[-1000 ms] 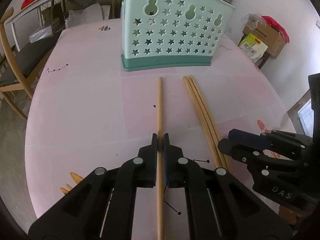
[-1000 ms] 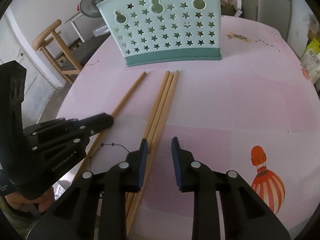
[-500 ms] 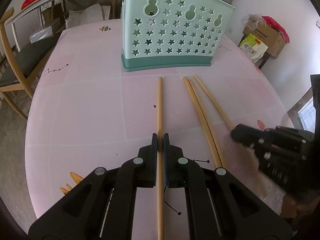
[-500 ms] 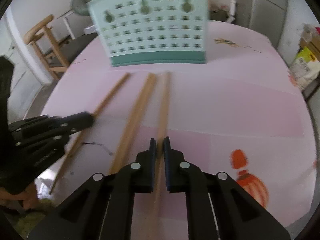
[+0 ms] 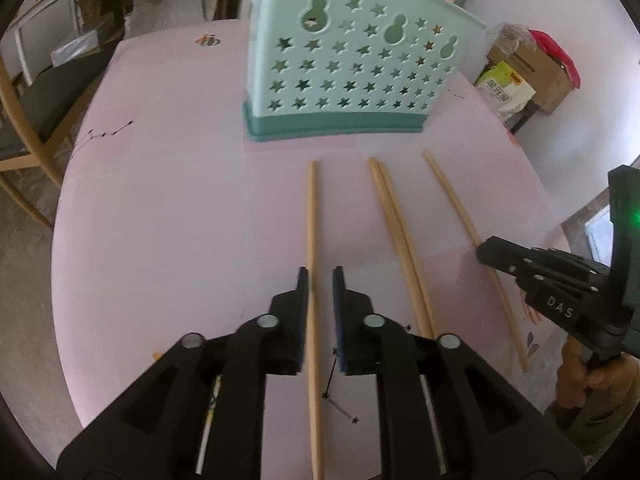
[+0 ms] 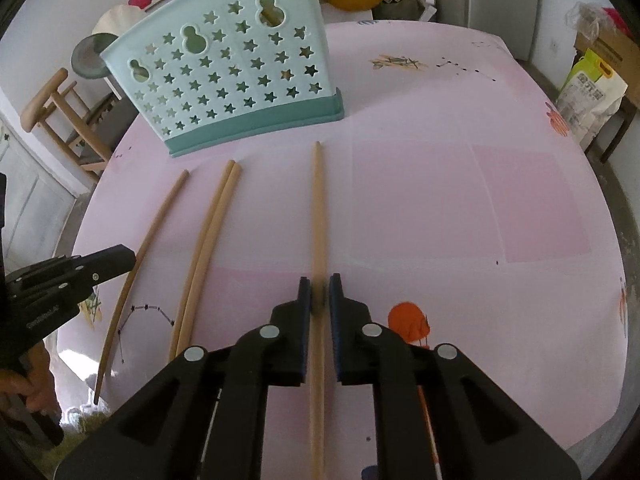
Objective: Organize utensils
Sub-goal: 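Close the left gripper on a chopstick while the right gripper grasps another, then lift the left gripper's chopstick above the holder and open to drop it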
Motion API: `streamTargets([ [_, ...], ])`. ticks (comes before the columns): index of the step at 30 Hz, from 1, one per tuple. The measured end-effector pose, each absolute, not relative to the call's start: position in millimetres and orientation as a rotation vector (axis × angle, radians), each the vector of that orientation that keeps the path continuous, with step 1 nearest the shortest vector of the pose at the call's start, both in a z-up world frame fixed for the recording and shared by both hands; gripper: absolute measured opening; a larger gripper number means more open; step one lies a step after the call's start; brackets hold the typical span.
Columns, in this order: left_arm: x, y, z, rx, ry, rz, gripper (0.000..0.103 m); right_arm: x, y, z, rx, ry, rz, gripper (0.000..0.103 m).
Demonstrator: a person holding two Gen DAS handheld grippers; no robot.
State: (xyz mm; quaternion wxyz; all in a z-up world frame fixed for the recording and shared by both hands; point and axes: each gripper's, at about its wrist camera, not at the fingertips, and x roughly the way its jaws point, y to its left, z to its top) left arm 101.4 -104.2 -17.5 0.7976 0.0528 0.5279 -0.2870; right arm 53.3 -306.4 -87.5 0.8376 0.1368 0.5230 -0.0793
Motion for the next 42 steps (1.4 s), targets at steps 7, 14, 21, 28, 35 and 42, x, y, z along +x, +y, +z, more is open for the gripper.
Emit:
streamTargets([
  [7, 120, -123, -26, 0.196, 1.142, -0.583, 0.013, 67, -308, -89, 0.284, 1.097, -0.172, 0.014],
  [14, 139, -135, -26, 0.22, 1.145, -0.578, 0.013, 76, -309, -90, 0.268, 1.089, -0.181, 0.014],
  [21, 150, -139, -28, 0.196, 1.138, -0.57, 0.005, 83, -308, -91, 0.261, 1.078, -0.191, 0.014],
  [28, 157, -127, -26, 0.118, 1.148, -0.571, 0.005, 83, -309, -90, 0.278, 1.069, -0.194, 0.014],
  [35, 141, -114, 5, 0.053, 1.08, -0.632, 0.005, 82, -310, -90, 0.286, 1.064, -0.192, 0.013],
  [42, 126, -98, 56, -0.006, 0.954, -0.71, 0.005, 81, -312, -90, 0.295, 1.06, -0.188, 0.013],
])
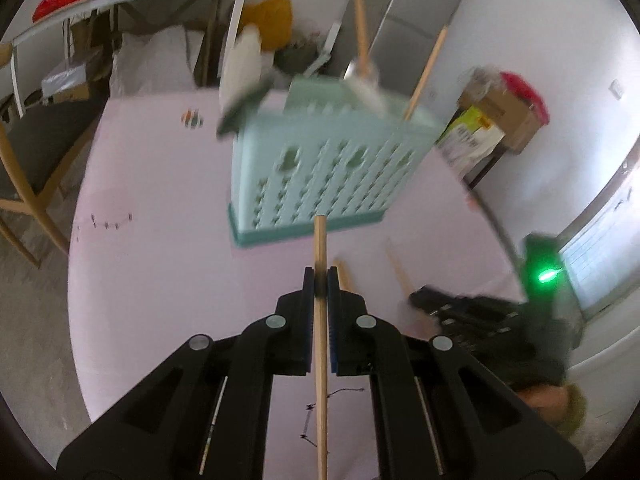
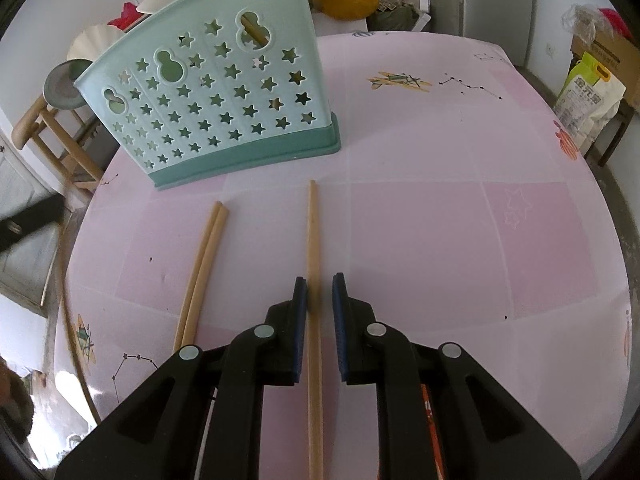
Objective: Organize utensils
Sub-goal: 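Lift the left gripper's chopstick above the holder and open to drop it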
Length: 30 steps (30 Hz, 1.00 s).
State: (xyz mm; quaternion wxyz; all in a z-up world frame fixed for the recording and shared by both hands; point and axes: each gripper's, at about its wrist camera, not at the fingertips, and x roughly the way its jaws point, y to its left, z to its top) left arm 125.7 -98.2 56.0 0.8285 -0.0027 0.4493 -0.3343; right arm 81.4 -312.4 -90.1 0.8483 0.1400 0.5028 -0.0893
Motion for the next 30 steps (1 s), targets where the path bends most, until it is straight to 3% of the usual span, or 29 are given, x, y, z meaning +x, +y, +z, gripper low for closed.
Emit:
streamTargets([
  [22, 156, -128, 245, -0.178, 0.462, -0.949, 0.004, 81, -314, -91, 0.305, 1.053, -0.187, 0.013],
  [30, 176, -147, 274, -0.238, 0.379, -0.955, 0.003, 81, -314, -91, 0.31, 1.053, -0.187, 0.013],
])
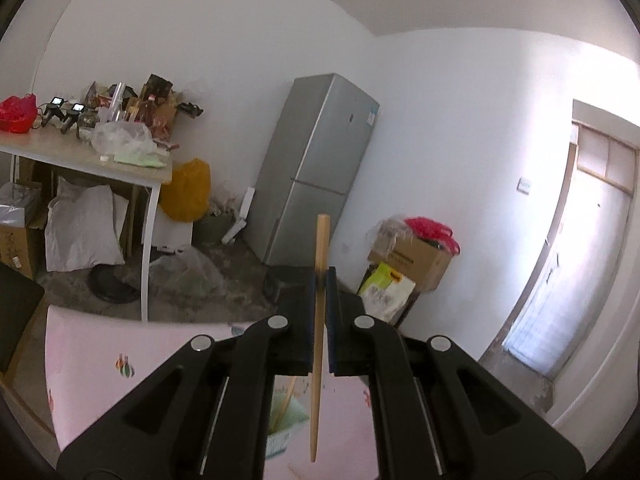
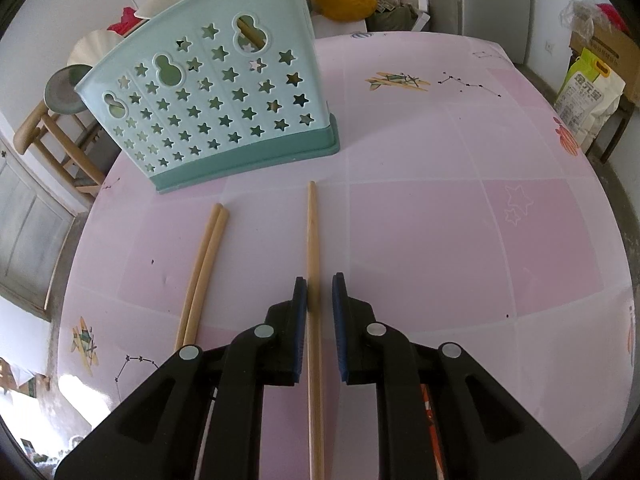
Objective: Organize utensils
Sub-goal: 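Lift the left gripper's chopstick above the holder and open to drop it, then raise the right gripper's chopstick over the holder and open to drop it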
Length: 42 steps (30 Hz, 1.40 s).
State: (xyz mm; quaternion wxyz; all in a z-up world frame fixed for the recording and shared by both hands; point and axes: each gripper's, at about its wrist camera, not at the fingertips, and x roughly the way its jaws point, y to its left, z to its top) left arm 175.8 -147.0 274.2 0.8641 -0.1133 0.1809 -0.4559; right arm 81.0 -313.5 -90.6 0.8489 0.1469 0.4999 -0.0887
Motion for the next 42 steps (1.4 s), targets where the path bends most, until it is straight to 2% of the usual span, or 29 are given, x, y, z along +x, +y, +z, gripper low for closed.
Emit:
streamTargets([
  [5, 193, -163, 272, -0.239, 0.348, -0.924, 0.003, 81, -314, -91, 0.315, 1.053, -0.186, 0.013],
  [13, 220, -187, 221, -0.238, 0.381, -0.88, 0.003, 81, -314, -92, 0.318, 1.052, -0.187, 0.013],
  [23, 215, -201, 180, -0.147, 0.403, -0.861, 0.003, 81, -314, -92, 0.322, 1.053, -0.181, 0.013],
  [30, 203, -193, 174, -0.118, 0.419, -0.863, 0.004, 81, -313, -92, 0.317, 1.06, -0.181, 0.013],
  [36, 186, -168, 171, -0.133, 0.446, -0.866, 0.008, 84, -314, -91, 0.308, 1.078, -0.178, 0.013],
  [38, 175, -155, 167, -0.128, 0.458, -0.866, 0.012, 86, -313, -91, 0.295, 1.085, -0.176, 0.013],
  [42, 154, -131, 149, -0.077, 0.515, -0.856, 0.013, 93, -312, -91, 0.263, 1.102, -0.166, 0.013],
])
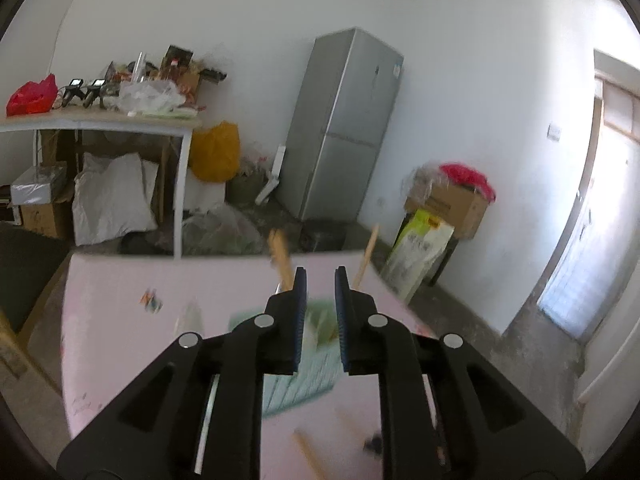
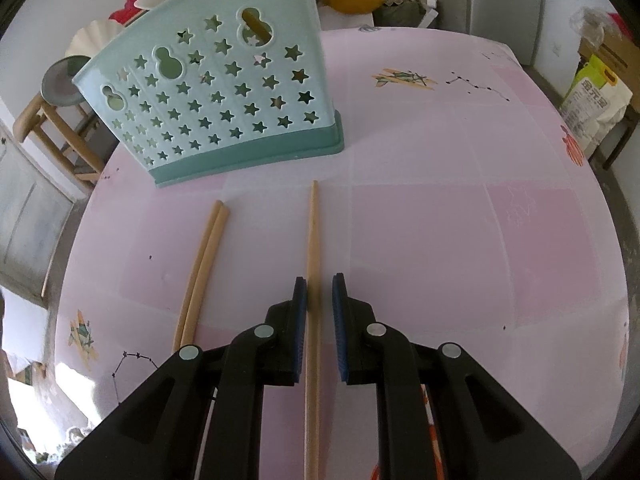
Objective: Organize utensils
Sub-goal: 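Raise the right gripper's chopstick over the holder and open to drop it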
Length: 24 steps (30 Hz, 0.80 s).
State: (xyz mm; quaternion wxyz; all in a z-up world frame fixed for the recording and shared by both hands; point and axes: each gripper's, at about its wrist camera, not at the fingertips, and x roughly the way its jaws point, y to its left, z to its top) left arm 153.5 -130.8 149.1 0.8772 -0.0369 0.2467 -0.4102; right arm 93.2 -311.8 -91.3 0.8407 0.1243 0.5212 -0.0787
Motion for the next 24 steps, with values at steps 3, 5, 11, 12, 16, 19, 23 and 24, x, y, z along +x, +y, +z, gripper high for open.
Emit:
streamTargets([
  [3, 139, -114, 129, -0.054, 0.584, -0.837, 0.013, 100, -307, -92, 0.205, 1.111, -0.162, 0.013],
  [5, 129, -103, 112, -0.032, 0.637, -0.82, 0.013, 102, -305, -92, 0.182, 1.117, -0.158, 0.008],
  [11, 116, -66, 67, -0.05, 0.761, -0.727, 0.013, 95, -311, -79, 0.218, 1.092, -0.131, 0.007],
  [12, 115, -60, 61, -0.063, 0.778, -0.71, 0.013, 92, -312, -72, 0.224, 1.074, -0.127, 0.007],
  [16, 112, -43, 43, -0.112, 0.823, -0.66, 0.013, 80, -321, -23, 0.275, 0.952, -0.112, 0.007],
  [19, 111, -37, 37, -0.131, 0.835, -0.646, 0.013, 76, -326, 22, 0.28, 0.829, -0.107, 0.007],
  [23, 109, -41, 36, -0.143, 0.846, -0.649, 0.013, 84, -334, 77, 0.295, 0.659, -0.08, 0.007],
  [24, 109, -42, 36, -0.145, 0.845, -0.65, 0.013, 88, -335, 88, 0.302, 0.621, -0.074, 0.007],
])
